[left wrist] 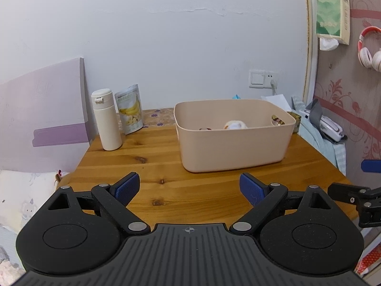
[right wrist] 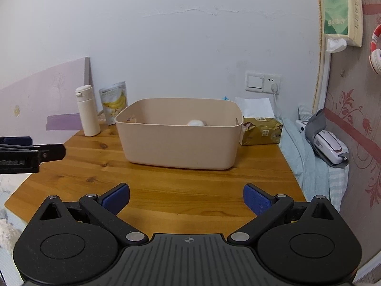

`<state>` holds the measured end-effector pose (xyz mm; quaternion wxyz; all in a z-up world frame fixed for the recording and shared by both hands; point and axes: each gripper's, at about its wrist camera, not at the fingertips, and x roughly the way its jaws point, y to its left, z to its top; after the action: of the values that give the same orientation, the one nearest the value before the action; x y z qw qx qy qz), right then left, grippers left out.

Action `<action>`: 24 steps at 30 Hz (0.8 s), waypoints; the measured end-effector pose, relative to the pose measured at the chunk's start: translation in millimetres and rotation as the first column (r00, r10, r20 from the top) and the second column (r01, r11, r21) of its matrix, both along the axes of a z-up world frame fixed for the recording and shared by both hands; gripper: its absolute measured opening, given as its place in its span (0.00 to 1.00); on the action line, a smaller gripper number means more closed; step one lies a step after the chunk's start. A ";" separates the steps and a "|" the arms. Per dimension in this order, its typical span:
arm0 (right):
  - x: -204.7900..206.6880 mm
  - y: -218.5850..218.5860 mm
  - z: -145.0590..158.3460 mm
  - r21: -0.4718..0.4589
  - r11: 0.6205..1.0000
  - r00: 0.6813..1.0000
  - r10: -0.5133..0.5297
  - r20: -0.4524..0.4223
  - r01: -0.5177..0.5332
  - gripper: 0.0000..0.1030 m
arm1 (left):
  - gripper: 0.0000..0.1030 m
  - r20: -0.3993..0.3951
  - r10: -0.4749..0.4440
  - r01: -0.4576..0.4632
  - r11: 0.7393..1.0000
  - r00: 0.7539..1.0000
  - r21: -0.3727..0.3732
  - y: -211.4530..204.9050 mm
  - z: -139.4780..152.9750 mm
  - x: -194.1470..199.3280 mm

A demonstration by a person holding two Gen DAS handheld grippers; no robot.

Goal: Organize objects

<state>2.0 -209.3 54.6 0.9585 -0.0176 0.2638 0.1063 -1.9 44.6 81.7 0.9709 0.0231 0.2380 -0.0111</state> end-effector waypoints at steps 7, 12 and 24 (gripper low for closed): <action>-16.4 4.5 1.1 -0.015 1.000 1.000 0.007 0.018 -0.006 1.00 | 0.90 -0.014 -0.033 0.033 0.999 0.999 -0.009 -2.7 -6.8 -12.1; -21.6 5.3 -1.3 -0.016 1.000 1.000 0.001 0.009 0.000 1.00 | 0.90 -0.031 -0.042 0.041 0.999 0.999 -0.028 -0.8 -11.9 -19.2; -19.2 3.1 -13.9 -0.018 1.000 0.999 -0.004 -0.032 0.004 1.00 | 0.90 -0.061 -0.014 0.011 0.999 0.998 -0.053 8.2 -21.5 -21.6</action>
<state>-17.2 -206.1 40.8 0.9541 -0.0238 0.2803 0.1024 -23.5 52.8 60.3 0.9634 -0.0013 0.2670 -0.0241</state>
